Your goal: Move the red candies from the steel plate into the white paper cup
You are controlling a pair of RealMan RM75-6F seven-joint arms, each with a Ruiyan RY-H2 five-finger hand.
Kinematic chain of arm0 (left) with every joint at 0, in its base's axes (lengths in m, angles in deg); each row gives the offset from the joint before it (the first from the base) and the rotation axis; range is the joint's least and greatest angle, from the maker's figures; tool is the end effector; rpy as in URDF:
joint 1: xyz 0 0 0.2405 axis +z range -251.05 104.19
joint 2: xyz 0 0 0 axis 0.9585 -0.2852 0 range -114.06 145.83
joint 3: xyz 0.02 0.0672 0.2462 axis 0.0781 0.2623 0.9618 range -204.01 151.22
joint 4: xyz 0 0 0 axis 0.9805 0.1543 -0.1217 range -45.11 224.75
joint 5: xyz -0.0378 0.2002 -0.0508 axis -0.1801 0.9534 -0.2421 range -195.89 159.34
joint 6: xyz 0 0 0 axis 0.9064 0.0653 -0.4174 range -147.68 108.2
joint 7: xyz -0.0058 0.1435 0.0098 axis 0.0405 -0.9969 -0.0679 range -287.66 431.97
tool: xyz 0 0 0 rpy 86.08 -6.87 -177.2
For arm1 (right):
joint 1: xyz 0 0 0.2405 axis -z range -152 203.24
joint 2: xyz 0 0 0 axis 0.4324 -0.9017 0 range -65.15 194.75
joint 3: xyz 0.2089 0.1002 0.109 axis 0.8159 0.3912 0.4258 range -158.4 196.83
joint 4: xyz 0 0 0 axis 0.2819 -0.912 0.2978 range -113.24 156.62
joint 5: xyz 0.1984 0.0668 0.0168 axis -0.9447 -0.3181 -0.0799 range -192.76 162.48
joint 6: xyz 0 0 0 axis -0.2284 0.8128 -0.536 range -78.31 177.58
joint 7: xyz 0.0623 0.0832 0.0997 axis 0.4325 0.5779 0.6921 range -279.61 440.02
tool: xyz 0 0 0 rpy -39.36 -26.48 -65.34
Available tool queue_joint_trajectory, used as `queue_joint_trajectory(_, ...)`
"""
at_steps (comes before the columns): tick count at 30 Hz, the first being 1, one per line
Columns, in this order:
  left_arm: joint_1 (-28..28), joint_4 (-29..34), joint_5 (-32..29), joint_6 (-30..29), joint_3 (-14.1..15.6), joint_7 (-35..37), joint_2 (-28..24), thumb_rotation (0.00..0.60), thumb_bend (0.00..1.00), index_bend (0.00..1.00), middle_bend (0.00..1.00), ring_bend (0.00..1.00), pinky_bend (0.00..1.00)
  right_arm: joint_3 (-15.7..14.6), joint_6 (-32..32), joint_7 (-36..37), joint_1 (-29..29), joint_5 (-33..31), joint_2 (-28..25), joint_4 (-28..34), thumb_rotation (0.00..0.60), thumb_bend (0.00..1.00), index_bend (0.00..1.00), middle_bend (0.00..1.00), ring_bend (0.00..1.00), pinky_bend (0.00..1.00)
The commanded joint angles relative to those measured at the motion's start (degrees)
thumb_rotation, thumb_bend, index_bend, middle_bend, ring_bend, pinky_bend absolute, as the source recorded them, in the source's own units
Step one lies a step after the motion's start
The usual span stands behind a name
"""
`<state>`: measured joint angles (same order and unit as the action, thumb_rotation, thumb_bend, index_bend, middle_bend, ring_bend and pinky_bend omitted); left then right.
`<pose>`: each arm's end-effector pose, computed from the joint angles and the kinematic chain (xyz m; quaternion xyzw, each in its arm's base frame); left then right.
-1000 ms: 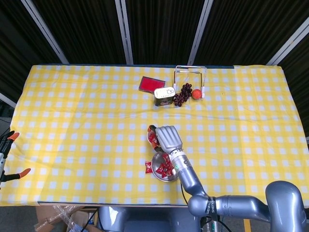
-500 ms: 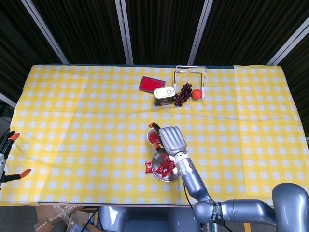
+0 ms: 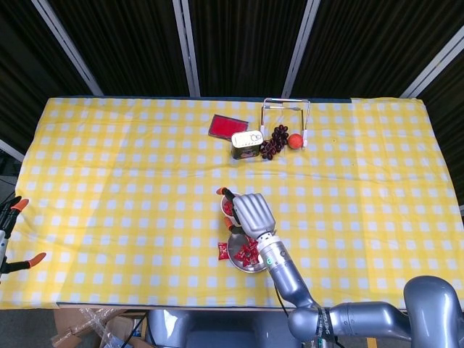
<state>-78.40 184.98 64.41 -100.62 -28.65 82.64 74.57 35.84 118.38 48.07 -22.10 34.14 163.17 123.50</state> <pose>-0.3203 0.1785 0.1775 -0.5592 -0.4626 -0.3965 0.5622 -0.0385 -0.3041 -0.0329 0.6748 -0.4580 0.4527 0.3605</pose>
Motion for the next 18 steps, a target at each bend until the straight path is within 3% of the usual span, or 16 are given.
queue_joint_trajectory(1,0.0,0.0,0.1,-0.1,0.0,-0.1,0.0,0.6,0.04,0.0,0.0,0.0,0.0,-2.5,1.1,-2.5,1.2,0.4,-2.7,5.2,0.6,0.42,0.25,0.8,0.91,0.97)
queue_joint_trajectory(4,0.0,0.0,0.3,-0.3,0.1,-0.5,0.2,0.6,0.04,0.0,0.0,0.0,0.0,-5.6,1.2,-3.4,2.6,0.6,-4.3,8.3,0.6,0.4,0.25,0.8,0.91,0.97)
queue_joint_trajectory(5,0.2,0.0,0.5,-0.7,0.0,-0.6,0.2,0.6,0.04,0.0,0.0,0.0,0.0,-8.1,1.3,-3.7,3.7,0.7,-5.0,9.3,0.6,0.4,0.25,0.8,0.91,0.97)
queue_joint_trajectory(8,0.3,-0.2,0.7,-1.3,0.0,-0.6,0.4,0.6,0.04,0.0,0.0,0.0,0.0,-10.7,2.3,-3.4,5.4,2.2,-5.7,10.4,0.6,0.4,0.26,0.8,0.91,0.97)
queue_joint_trajectory(18,0.7,-0.6,1.9,-2.6,0.1,-0.3,0.8,0.6,0.04,0.0,0.0,0.0,0.0,-15.3,3.3,-1.2,9.3,5.6,-6.5,10.4,0.6,0.4,0.33,0.8,0.91,0.97)
